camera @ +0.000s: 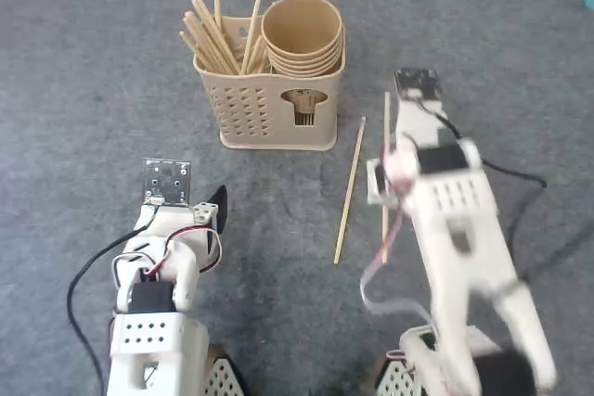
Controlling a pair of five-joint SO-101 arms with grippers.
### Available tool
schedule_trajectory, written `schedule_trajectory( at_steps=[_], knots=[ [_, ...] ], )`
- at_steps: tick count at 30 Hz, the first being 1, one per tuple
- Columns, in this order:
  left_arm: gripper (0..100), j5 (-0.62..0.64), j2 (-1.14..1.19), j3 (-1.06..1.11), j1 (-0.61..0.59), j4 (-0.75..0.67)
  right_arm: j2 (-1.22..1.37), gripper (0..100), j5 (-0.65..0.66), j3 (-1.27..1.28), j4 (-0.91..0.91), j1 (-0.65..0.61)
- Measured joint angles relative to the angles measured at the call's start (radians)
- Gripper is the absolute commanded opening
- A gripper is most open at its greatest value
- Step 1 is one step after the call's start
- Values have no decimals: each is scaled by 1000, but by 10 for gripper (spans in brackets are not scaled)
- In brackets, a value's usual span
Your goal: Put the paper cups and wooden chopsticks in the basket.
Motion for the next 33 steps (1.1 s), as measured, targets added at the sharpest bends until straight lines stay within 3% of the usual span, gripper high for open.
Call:
schedule_trajectory(
  at_steps=[8,18,25,33],
  knots=[
    [218,0,0,0,48,18,-422,8,55,377,-169,192],
    [218,3,26,-198,176,235,-463,8,68,606,-393,358],
    [217,81,354,-474,302,319,-463,8,18,799,-689,390],
    [217,176,644,-617,566,273,-470,8,11,801,-733,400]
  ],
)
